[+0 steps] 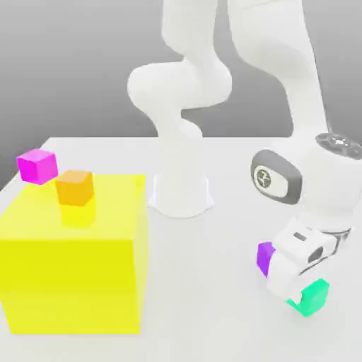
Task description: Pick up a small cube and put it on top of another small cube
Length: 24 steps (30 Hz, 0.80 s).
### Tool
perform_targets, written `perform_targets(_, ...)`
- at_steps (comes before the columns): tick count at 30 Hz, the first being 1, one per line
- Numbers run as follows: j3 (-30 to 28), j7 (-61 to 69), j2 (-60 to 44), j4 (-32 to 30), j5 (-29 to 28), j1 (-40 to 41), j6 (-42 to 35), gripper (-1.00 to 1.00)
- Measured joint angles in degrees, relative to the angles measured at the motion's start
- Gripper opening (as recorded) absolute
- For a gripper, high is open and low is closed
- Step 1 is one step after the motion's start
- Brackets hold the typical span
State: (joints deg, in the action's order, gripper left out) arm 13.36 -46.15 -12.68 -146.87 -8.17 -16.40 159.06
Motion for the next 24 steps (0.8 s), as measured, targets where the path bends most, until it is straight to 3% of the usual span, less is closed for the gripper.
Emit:
perform_targets(8, -7.01, -7.25, 16.58, -0.28, 3.66, 14.67, -16.00, -1.00)
perform_targets(21, -20.12, -25.66, 43.52, -0.03, 3.96, 36.02, -42.84, -1.00)
perform_targets(24, -21.19, -26.91, 43.39, -3.22, 3.83, 37.83, -39.47, -1.00)
